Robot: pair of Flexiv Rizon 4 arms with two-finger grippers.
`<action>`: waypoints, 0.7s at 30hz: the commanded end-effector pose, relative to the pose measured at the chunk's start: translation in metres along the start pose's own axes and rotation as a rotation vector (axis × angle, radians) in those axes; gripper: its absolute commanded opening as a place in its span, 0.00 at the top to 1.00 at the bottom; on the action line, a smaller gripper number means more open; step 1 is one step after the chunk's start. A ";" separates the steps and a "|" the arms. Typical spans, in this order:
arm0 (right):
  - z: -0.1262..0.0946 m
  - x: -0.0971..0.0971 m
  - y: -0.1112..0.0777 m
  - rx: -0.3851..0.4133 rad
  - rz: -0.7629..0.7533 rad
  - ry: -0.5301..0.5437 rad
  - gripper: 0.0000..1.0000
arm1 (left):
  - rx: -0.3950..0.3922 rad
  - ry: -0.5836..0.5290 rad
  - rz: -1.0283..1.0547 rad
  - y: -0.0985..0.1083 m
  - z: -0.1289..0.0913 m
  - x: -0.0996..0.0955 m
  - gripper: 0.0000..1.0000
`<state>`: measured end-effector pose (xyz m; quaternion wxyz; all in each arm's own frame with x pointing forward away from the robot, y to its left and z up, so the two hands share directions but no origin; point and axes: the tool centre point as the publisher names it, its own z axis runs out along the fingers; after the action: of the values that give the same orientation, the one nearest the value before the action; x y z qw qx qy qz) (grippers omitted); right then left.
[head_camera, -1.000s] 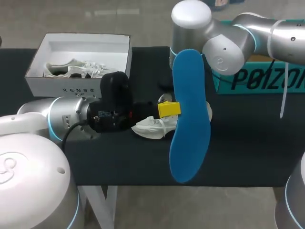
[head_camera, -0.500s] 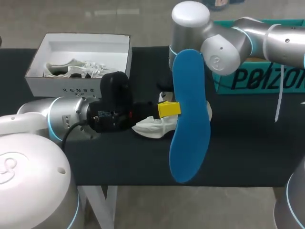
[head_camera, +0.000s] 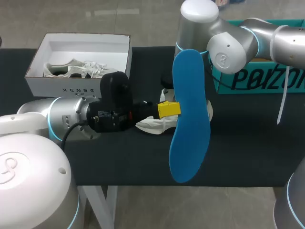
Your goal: Take the shoe out of the shoebox, open the shoe tongue, remove and reinsert the insole, then place the shoe into the shoebox
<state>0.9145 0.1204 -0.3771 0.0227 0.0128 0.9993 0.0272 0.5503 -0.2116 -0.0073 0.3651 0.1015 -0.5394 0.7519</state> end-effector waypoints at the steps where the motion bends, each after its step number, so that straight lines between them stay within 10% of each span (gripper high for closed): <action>1: -0.016 0.005 -0.013 0.114 0.260 0.051 1.00 | 0.002 0.001 0.001 0.000 0.001 -0.001 1.00; 5: -0.034 0.015 -0.020 0.194 0.638 0.132 1.00 | 0.002 0.001 0.001 0.000 0.001 -0.001 1.00; 21: -0.059 0.022 -0.013 -0.008 1.545 0.139 1.00 | 0.002 0.001 0.001 0.000 0.001 -0.001 1.00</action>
<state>0.8924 0.1069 -0.3237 -0.0394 0.3488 0.9364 -0.0045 0.5502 -0.2113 -0.0072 0.3650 0.1017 -0.5395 0.7519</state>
